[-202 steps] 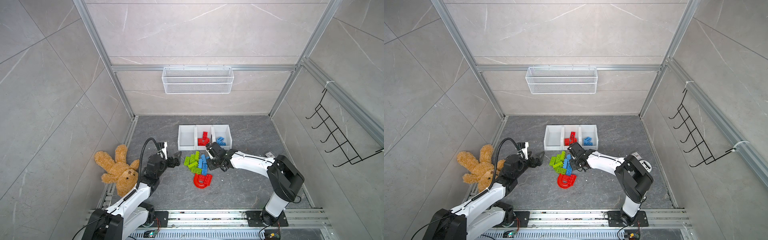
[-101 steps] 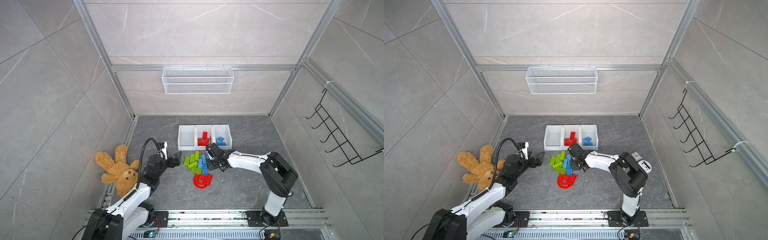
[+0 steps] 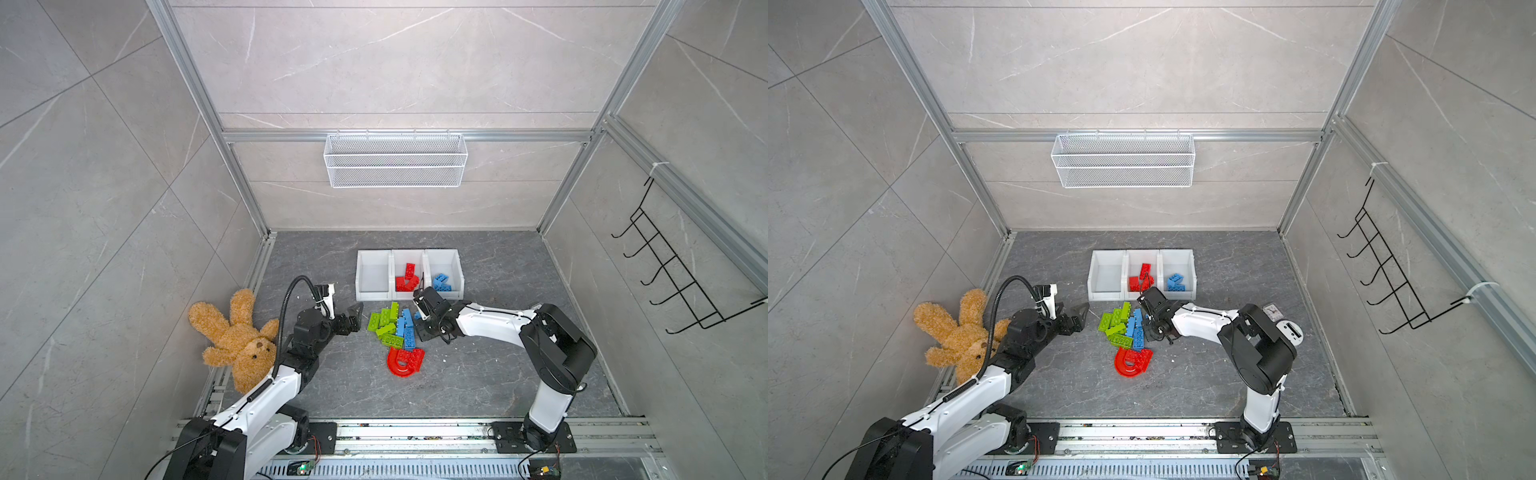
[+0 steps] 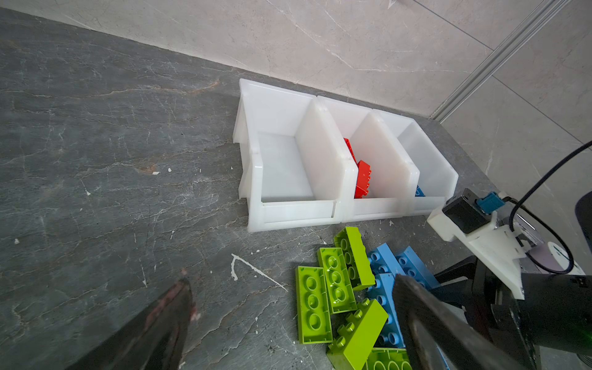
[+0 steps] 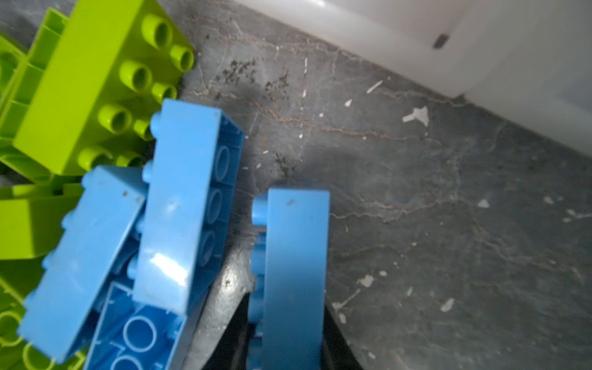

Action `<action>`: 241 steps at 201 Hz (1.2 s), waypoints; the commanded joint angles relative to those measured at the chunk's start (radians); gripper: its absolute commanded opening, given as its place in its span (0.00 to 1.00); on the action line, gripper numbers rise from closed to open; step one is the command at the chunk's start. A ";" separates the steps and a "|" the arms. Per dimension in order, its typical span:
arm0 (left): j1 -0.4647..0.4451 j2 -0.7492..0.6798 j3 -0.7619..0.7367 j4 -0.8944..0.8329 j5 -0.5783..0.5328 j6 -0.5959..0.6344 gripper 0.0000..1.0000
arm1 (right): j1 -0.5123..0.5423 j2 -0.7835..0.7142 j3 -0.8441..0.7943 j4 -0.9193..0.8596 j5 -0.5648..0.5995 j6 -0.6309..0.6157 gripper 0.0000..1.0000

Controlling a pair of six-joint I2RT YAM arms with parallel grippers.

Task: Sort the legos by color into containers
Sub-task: 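Close the right gripper on a light-blue brick at the pile edge, then lift the light-blue brick and carry it over the farthest compartment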

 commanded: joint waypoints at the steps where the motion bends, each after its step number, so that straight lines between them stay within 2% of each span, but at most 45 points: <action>1: -0.002 -0.004 0.005 0.033 -0.016 0.023 0.99 | 0.000 -0.059 -0.024 -0.002 0.021 0.017 0.28; 49: -0.003 -0.007 0.004 0.032 -0.017 0.024 0.99 | -0.025 -0.160 -0.076 -0.002 0.018 0.031 0.23; 124: -0.002 -0.014 0.003 0.029 -0.017 0.026 0.99 | -0.206 -0.332 -0.066 -0.088 -0.062 -0.037 0.21; 169: -0.002 0.006 0.015 0.020 -0.027 0.021 0.99 | -0.288 -0.267 0.033 -0.103 -0.098 -0.085 0.21; 241: -0.003 -0.013 0.005 0.020 -0.035 0.027 0.99 | -0.352 -0.001 0.308 -0.088 -0.136 -0.112 0.22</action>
